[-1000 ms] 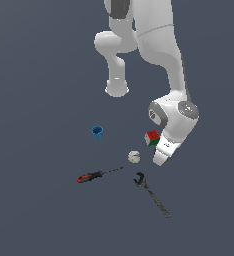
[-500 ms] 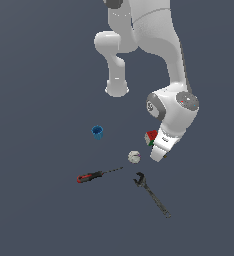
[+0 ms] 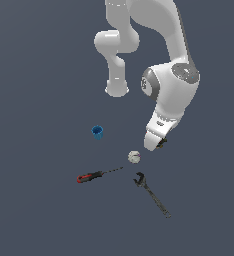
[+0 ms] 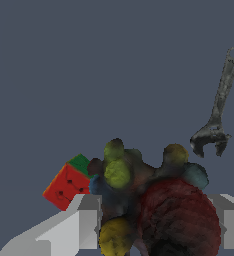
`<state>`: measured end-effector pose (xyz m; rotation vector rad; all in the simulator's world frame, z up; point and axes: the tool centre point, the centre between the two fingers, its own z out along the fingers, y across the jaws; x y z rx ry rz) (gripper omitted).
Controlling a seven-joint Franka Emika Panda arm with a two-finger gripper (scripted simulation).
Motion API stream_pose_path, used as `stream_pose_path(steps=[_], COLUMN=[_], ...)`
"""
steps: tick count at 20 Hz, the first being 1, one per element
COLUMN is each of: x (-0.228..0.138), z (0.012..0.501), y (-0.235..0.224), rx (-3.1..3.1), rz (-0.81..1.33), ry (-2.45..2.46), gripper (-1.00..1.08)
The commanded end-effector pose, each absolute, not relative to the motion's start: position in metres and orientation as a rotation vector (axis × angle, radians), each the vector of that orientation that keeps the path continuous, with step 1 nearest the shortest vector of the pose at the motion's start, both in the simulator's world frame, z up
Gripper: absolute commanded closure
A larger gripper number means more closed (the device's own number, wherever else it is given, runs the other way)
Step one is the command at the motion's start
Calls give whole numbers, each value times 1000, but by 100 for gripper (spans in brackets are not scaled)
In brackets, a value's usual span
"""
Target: Pick up a designated object from a clutter of objects.
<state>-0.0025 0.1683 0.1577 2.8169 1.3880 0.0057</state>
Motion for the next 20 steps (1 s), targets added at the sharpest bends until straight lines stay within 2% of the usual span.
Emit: stream_pose_path(steps=[1, 13, 20], x=[-3, -5, -3], z=[186, 318, 379], y=[155, 94, 64], rx=[2817, 2820, 2820], rz=[8, 6, 3], ry=[1389, 1392, 1390], gripper=[108, 108, 108])
